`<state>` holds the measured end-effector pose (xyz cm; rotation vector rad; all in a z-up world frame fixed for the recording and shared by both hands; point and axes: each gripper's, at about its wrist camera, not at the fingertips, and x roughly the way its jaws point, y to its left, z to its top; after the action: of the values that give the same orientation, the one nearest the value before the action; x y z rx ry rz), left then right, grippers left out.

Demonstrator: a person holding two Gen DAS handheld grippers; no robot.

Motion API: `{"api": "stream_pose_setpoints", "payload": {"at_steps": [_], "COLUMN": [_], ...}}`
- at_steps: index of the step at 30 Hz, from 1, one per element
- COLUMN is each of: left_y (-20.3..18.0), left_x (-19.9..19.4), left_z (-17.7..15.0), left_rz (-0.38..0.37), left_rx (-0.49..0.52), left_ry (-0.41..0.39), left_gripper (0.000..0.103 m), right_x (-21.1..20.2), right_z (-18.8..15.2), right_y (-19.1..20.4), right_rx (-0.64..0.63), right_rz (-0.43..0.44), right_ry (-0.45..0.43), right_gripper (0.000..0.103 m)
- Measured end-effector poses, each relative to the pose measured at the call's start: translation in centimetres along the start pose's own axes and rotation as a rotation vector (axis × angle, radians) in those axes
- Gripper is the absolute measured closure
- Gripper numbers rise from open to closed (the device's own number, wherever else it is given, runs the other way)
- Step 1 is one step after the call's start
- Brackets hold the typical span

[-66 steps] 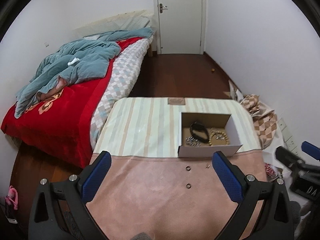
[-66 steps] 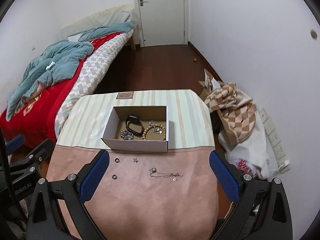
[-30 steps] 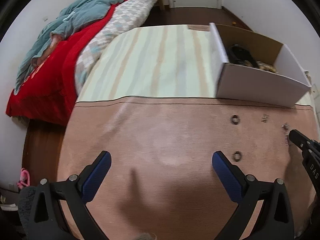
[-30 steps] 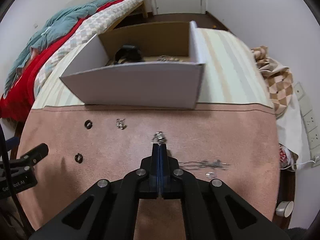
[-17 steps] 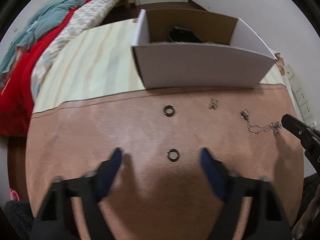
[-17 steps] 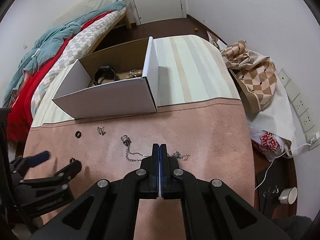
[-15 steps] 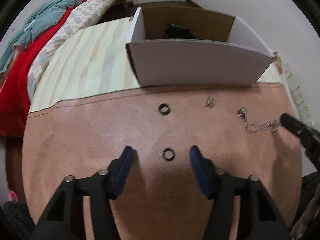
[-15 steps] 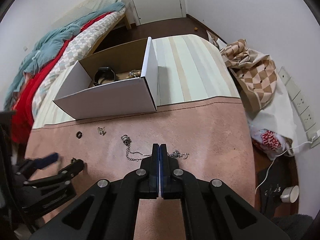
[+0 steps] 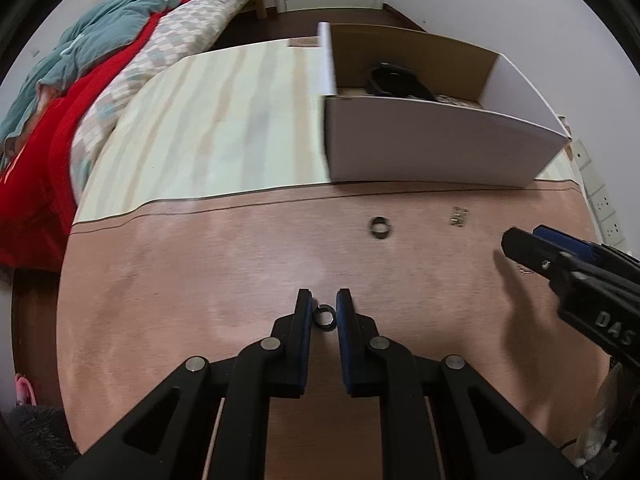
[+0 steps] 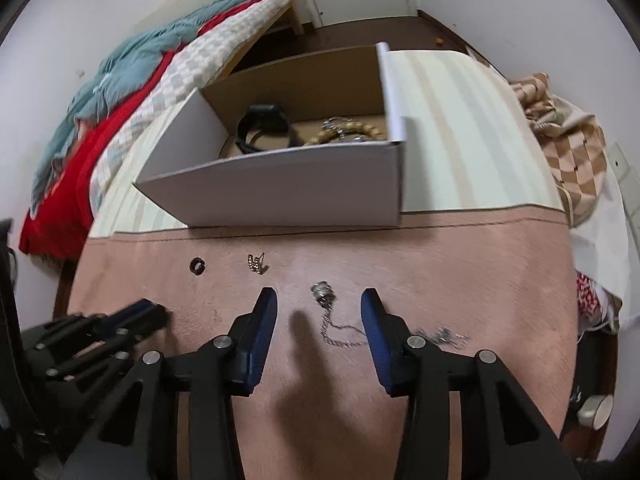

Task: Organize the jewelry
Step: 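Grasp a small black ring with the left gripper while the right gripper holds the chain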

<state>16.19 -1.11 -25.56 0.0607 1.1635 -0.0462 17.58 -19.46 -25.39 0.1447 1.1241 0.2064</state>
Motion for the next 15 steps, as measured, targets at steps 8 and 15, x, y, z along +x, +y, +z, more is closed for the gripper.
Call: {"api": "stream_pose_setpoints", "payload": {"at_steps": [8,15], "left_y": [0.8,0.0], "left_x": [-0.1,-2.0], "left_z": [0.2,0.8], "left_rz": [0.004,-0.024], "left_rx": [-0.012,0.013], "left_ry": [-0.005,-0.047], "left_gripper": [0.093,0.093], "right_x": [1.5,-0.8], "right_z": [0.2,0.1], "right_y": [2.0,1.6], "right_rx": [-0.092,-0.057], "right_rz": [-0.083,-0.062], "right_ry": [-0.033,-0.090], "right_gripper": [0.090,0.090]}}
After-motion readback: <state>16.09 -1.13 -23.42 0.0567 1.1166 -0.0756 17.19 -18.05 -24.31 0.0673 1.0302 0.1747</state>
